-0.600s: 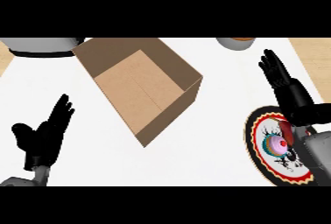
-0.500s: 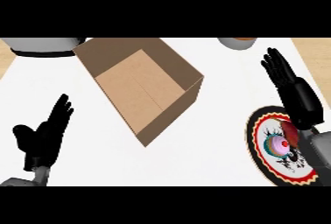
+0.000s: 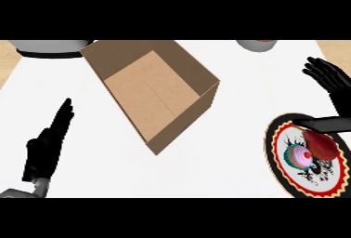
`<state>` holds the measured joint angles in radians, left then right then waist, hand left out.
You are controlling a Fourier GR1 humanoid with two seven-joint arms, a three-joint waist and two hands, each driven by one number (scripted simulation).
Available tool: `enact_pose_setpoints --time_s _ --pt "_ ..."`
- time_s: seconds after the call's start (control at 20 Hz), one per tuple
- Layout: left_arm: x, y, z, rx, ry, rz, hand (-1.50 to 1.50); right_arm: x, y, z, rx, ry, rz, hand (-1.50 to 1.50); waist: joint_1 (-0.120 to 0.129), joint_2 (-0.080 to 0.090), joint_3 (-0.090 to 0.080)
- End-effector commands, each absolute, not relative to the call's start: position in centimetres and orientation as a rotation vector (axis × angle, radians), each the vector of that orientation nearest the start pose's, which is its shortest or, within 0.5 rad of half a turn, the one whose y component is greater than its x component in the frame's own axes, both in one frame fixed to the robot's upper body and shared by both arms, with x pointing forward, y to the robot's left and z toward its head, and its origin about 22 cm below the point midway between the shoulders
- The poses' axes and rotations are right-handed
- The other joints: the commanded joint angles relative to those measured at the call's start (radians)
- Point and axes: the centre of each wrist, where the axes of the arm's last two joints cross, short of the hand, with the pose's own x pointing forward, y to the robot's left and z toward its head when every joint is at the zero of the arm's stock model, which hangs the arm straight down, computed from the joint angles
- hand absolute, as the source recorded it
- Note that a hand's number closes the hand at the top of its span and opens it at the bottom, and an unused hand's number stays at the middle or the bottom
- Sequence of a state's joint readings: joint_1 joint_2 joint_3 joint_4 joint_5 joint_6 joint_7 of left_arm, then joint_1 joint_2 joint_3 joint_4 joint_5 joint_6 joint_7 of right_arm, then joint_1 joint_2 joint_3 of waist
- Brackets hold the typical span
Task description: Pick the pear from the plate and place it in the cardboard box
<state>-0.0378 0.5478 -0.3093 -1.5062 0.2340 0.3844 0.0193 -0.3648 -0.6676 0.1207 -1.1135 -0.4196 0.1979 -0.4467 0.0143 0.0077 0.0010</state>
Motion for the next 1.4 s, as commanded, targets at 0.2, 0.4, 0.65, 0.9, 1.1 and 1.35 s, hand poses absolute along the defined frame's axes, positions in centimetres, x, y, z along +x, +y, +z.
enact_pose_setpoints --time_s 0.2,0.4,0.65,0.9,1.1,1.35 --pt "25.3 28.1 1.3 0.366 -1.466 -0.208 0.00 32.0 -44.1 4.5 0.028 -1.870 0.499 -1.50 0.011 0.004 0.002" --pt "25.0 27.9 1.5 0.356 -1.462 -0.219 0.00 31.9 -46.7 11.0 -0.182 -1.773 0.877 -1.50 0.009 0.000 0.000" --pt "25.0 29.6 1.4 0.351 -1.456 -0.225 0.00 31.9 -47.4 14.2 -0.262 -1.530 1.228 -1.50 0.021 0.001 -0.002" --pt "24.8 29.5 1.9 0.365 -1.461 -0.229 0.00 32.0 -45.7 12.4 -0.258 -1.279 1.493 -1.50 0.022 -0.002 -0.001" --pt "24.2 27.5 1.1 0.380 -1.452 -0.203 0.00 32.1 -44.2 11.7 -0.213 -1.204 1.566 -1.50 -0.002 -0.008 -0.001" --pt "24.2 27.3 0.9 0.367 -1.443 -0.209 0.00 31.8 -43.4 10.6 -0.269 -1.153 1.564 -1.50 -0.010 -0.008 -0.001"
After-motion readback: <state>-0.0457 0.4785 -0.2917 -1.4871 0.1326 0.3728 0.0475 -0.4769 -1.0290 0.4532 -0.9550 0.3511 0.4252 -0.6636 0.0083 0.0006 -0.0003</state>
